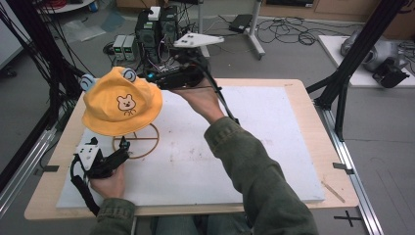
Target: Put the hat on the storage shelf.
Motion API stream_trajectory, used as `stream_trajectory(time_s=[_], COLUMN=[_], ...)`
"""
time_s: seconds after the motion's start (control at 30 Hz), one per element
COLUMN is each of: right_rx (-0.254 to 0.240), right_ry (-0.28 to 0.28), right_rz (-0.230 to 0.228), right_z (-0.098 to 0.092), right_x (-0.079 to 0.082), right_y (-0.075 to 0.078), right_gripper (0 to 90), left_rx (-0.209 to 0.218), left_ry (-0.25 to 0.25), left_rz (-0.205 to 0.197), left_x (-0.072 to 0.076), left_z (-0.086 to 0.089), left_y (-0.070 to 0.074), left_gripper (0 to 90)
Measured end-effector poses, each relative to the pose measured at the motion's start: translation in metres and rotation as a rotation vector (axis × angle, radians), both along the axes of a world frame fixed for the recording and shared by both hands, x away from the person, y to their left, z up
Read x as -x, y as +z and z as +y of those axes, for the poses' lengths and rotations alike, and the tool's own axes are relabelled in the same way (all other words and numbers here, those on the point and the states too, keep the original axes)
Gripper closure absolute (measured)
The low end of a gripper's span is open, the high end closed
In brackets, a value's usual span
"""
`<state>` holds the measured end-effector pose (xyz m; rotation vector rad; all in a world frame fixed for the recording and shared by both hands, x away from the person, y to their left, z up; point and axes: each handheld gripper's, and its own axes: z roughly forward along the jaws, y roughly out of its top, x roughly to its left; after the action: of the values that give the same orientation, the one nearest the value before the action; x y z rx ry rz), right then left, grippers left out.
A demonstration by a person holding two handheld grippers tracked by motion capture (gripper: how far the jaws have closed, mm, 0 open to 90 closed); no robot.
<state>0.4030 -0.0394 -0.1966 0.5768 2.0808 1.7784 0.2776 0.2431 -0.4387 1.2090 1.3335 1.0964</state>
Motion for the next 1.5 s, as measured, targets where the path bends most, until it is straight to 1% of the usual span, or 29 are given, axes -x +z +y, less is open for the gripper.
stream_trajectory(time_s=[0.03,0.07,0.13,0.2,0.27,0.3,0.33,0.37,0.43,0.5,0.53,0.57,0.63,0.67,0.7,0.83,0.93,1.03,1.07,1.1,1.13,1.23,1.27,1.3,1.37,1.4,1.47,1.5], right_rx=[0.000,-0.016,-0.068,-0.078,-0.110,-0.119,-0.141,-0.141,-0.148,-0.158,-0.176,-0.176,-0.201,-0.209,-0.209,-0.223,-0.227,-0.230,-0.225,-0.212,-0.216,-0.203,-0.199,-0.187,-0.176,-0.172,-0.140,-0.127], right_ry=[0.000,-0.023,-0.068,-0.114,-0.179,-0.207,-0.263,-0.263,-0.299,-0.330,-0.378,-0.378,-0.417,-0.450,-0.450,-0.524,-0.591,-0.660,-0.681,-0.707,-0.725,-0.785,-0.797,-0.813,-0.833,-0.838,-0.846,-0.839], right_rz=[0.000,-0.018,-0.079,-0.093,-0.134,-0.141,-0.167,-0.167,-0.174,-0.183,-0.209,-0.209,-0.234,-0.248,-0.248,-0.256,-0.239,-0.203,-0.198,-0.169,-0.162,-0.121,-0.102,-0.092,-0.077,-0.059,-0.046,-0.042], right_z=[0.000,-0.009,-0.029,-0.048,-0.068,-0.077,-0.095,-0.095,-0.110,-0.124,-0.136,-0.136,-0.148,-0.157,-0.157,-0.174,-0.188,-0.200,-0.204,-0.208,-0.212,-0.222,-0.225,-0.227,-0.231,-0.233,-0.234,-0.234], right_x=[0.000,0.004,0.013,0.019,0.028,0.031,0.038,0.038,0.042,0.047,0.053,0.053,0.059,0.063,0.063,0.073,0.079,0.084,0.085,0.086,0.087,0.089,0.090,0.091,0.093,0.094,0.095,0.096], right_y=[0.000,0.003,0.005,0.005,0.001,0.000,-0.005,-0.005,-0.009,-0.015,-0.022,-0.022,-0.030,-0.040,-0.040,-0.063,-0.083,-0.105,-0.113,-0.120,-0.128,-0.149,-0.157,-0.165,-0.179,-0.186,-0.197,-0.202], right_gripper=[2.4,2.5,3.4,3.4,3.4,3.4,3.4,3.4,3.4,3.4,3.4,3.4,3.4,3.4,3.4,3.4,3.4,3.4,3.4,3.5,3.8,3.9,3.9,3.9,4.2,4.2,4.2,4.7], left_rx=[-0.001,0.000,-0.002,-0.005,-0.007,-0.007,-0.007,-0.007,-0.006,-0.006,-0.006,-0.004,-0.001,0.001,0.003,-0.002,-0.007,-0.011,-0.014,-0.015,-0.015,-0.023,-0.023,-0.031,-0.031,-0.031,-0.028,-0.029], left_ry=[0.000,0.000,-0.001,0.001,0.001,0.001,0.002,0.002,0.003,0.006,0.007,0.007,0.010,0.011,0.011,0.019,0.027,0.035,0.037,0.039,0.043,0.046,0.045,0.045,0.046,0.047,0.051,0.052], left_rz=[0.001,0.001,0.001,0.002,0.001,0.002,0.003,0.002,0.004,0.003,0.002,0.002,0.002,0.001,0.000,-0.003,-0.009,-0.010,-0.010,-0.010,-0.010,-0.013,-0.015,-0.010,-0.010,-0.010,-0.010,-0.010], left_x=[0.000,0.000,0.000,0.001,0.001,0.001,0.000,0.000,0.000,0.001,0.001,0.001,0.001,0.001,0.001,0.002,0.002,0.003,0.003,0.003,0.003,0.002,0.002,0.003,0.003,0.003,0.002,0.002], left_z=[0.000,0.000,-0.001,-0.001,-0.002,-0.002,-0.002,-0.002,-0.001,-0.001,-0.001,-0.001,-0.001,-0.001,0.000,-0.001,-0.001,-0.001,-0.001,-0.001,-0.002,-0.002,-0.003,-0.002,-0.002,-0.002,-0.002,-0.002], left_y=[0.000,0.000,0.000,0.000,0.000,0.000,0.000,0.000,0.000,0.000,0.000,0.001,0.000,0.000,0.000,0.001,0.001,0.001,0.001,0.001,0.001,0.002,0.002,0.002,0.002,0.002,0.002,0.002], left_gripper=[6.6,6.6,6.6,6.6,6.6,6.6,6.6,6.6,6.6,6.6,6.6,6.6,6.6,6.6,6.6,6.6,6.6,6.6,6.6,6.6,6.6,6.6,6.6,6.6,6.6,6.6,6.6,6.6])
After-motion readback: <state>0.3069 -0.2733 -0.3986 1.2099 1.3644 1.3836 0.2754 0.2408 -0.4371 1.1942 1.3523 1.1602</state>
